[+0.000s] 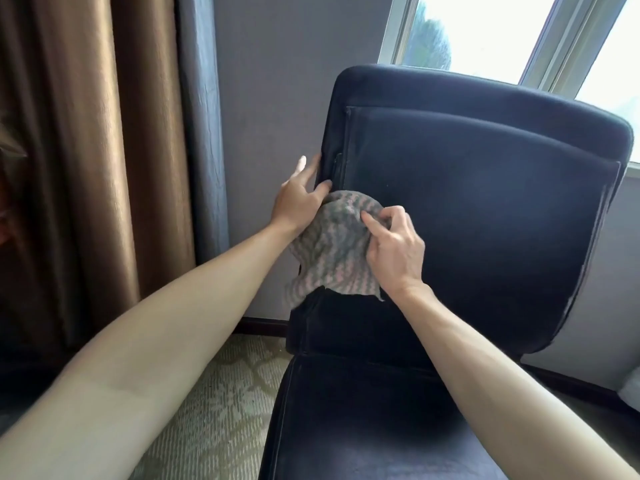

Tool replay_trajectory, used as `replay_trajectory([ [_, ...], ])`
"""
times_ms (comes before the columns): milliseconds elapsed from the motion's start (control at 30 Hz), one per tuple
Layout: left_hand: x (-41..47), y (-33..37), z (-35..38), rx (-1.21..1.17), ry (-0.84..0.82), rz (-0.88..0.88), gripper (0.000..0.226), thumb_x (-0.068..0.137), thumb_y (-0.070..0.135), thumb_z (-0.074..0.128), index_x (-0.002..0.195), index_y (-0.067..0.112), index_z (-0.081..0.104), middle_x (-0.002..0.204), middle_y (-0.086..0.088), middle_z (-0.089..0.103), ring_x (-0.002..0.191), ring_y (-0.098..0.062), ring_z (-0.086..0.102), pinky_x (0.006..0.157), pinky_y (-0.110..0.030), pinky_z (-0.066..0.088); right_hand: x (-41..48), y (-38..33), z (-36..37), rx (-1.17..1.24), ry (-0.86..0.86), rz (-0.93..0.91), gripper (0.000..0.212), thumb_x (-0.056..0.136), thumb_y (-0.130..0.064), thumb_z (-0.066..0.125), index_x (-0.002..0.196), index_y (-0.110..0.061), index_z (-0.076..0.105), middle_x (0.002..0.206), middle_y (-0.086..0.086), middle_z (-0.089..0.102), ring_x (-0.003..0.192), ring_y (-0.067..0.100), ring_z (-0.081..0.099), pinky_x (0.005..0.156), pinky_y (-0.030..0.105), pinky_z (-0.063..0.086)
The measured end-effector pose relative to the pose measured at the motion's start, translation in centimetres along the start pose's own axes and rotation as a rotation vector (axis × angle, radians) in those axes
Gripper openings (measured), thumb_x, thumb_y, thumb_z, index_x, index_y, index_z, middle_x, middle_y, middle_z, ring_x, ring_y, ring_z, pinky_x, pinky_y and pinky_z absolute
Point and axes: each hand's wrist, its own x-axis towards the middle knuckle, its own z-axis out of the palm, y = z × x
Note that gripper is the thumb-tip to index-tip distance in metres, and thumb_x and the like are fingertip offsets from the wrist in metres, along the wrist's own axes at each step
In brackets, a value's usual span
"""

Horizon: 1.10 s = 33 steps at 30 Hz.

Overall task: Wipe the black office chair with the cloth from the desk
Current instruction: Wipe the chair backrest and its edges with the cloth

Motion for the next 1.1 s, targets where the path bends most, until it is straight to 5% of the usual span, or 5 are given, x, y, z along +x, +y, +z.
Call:
replay_trajectory([
  [233, 0.7, -0.1, 0.7, -0.127, -0.189, -0.070, 0.078, 0.084, 0.042, 0.055, 0.151, 0.045, 0.015, 0.129, 0.003, 0.062, 0.118, -0.013, 0.058, 0.110, -0.036, 0.038, -3.0, -3.2, 1.6, -0.074, -0.152, 0.142, 0.072, 0.093, -0.049, 0.054, 0.142, 0.003, 0.039, 0.140, 0.026, 0.040, 0.127, 0.038, 0.040, 0.097, 0.045, 0.046],
  [367, 0.7, 0.0, 0.3, -0.167, -0.170, -0.086, 0.082, 0.079, 0.046, 0.059, 0.149, 0.048, 0.017, 0.123, 0.005, 0.066, 0.112, -0.012, 0.062, 0.107, -0.038, 0.041, -3.6, -3.7, 2.3, -0.069, -0.207, 0.109, 0.068, 0.098, -0.031, 0.048, 0.151, -0.001, 0.019, 0.154, 0.031, 0.018, 0.142, 0.046, 0.017, 0.116, 0.052, 0.023],
  [567, -0.4, 0.3, -2.6, -0.165, -0.174, -0.133, 0.093, 0.071, 0.051, 0.066, 0.149, 0.049, 0.015, 0.110, -0.007, 0.070, 0.105, -0.024, 0.065, 0.104, -0.046, 0.044, -2.4, -5.9, 2.6, 0.167, -0.228, 0.052, 0.072, 0.091, -0.008, 0.038, 0.153, -0.006, 0.002, 0.157, 0.027, -0.014, 0.144, 0.040, -0.021, 0.120, 0.053, 0.002],
  [767, -1.9, 1.4, -5.4, -0.114, -0.147, -0.132, 0.093, 0.074, 0.046, 0.066, 0.151, 0.047, 0.013, 0.091, -0.004, 0.068, 0.080, -0.019, 0.064, 0.094, -0.046, 0.050, -0.5, -7.5, 2.5, 0.145, -0.095, -0.020, 0.057, 0.099, -0.023, 0.049, 0.150, -0.008, 0.029, 0.156, 0.029, 0.010, 0.145, 0.046, 0.003, 0.118, 0.054, 0.016],
  [1100, -3.8, 2.8, -6.7, -0.146, -0.078, -0.090, 0.069, 0.087, 0.017, 0.068, 0.143, 0.037, 0.033, 0.082, 0.003, 0.073, 0.073, -0.013, 0.070, 0.072, -0.026, 0.054, -6.7, -7.4, 3.4, 0.119, 0.110, -0.119, 0.045, 0.087, 0.009, 0.062, 0.132, 0.007, 0.053, 0.142, 0.025, 0.046, 0.135, 0.035, 0.042, 0.104, 0.043, 0.046],
])
